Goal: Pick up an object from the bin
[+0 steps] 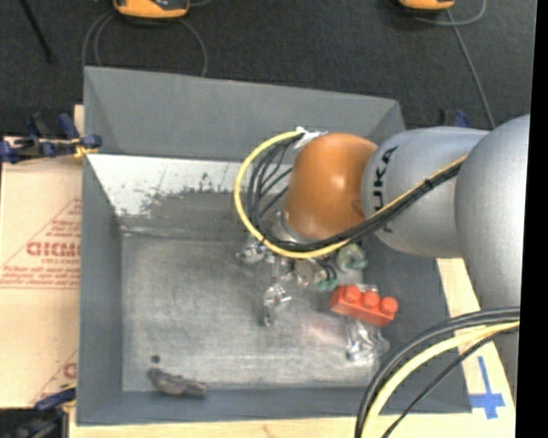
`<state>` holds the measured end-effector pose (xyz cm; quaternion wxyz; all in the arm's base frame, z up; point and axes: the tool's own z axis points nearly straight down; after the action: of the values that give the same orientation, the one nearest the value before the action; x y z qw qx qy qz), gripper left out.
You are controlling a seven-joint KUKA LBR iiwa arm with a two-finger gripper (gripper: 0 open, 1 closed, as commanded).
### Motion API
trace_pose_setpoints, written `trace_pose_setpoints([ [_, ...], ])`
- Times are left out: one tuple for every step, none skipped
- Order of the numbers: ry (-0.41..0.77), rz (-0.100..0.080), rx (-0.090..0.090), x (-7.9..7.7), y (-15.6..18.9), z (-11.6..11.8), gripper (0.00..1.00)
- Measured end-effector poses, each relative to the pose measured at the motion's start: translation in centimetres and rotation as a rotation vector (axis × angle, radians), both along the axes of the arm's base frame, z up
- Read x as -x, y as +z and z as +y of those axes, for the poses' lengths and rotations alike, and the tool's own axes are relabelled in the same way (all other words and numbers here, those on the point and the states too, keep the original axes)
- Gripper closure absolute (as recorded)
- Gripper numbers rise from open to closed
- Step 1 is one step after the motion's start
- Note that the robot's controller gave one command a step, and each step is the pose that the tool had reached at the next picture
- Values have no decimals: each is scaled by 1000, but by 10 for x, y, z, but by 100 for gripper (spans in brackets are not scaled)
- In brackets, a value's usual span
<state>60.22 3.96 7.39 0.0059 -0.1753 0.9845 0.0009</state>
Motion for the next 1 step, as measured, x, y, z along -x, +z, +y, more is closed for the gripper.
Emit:
trace_pose_setpoints([
  [8, 10, 5, 40, 25, -46, 0],
])
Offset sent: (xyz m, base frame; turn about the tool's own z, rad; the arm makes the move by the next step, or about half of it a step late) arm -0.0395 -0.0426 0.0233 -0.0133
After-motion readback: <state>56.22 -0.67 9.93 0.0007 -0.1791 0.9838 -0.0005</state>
